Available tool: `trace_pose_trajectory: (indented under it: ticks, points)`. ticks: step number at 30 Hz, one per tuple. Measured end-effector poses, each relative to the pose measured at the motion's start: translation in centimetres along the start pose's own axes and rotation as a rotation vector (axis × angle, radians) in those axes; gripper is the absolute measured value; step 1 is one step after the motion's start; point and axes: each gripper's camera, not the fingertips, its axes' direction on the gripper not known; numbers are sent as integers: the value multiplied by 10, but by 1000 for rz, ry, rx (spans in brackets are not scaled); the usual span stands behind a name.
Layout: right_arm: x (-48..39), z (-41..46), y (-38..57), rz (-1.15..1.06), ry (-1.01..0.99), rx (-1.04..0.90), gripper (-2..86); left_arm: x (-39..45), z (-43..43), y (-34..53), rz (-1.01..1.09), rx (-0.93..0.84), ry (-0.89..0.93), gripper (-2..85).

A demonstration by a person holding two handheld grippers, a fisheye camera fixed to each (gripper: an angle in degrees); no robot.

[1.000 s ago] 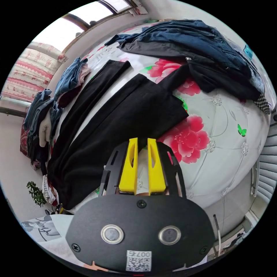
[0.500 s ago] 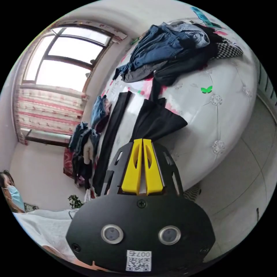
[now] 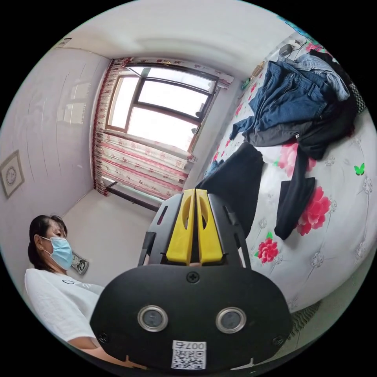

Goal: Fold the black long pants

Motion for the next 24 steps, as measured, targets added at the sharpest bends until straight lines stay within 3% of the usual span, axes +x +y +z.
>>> trace_pose_trajectory:
  ticks: [8,13,15,19,21,24]
  points:
    - [-3,41,-33,37,-9,-21,-3,9,25,-29,-16,-29,57,-6]
    - [-32,184,-131,-46,81,17,0,32,127,-110,64,-95,51,10]
    - [-29,244,-157,-86,72,76,5,36,205,-150,40,-104,-19,50]
    - [-5,371,-147,-69,201,-159,17,45,273,-170,18,-74,-61,80]
    - [-3,406,-108,-186,204,-287,24,64,297,-159,176,-146,-130,81]
    - [18,454,-9,-309,178,-675,35,65,315,-121,376,-301,-313,77]
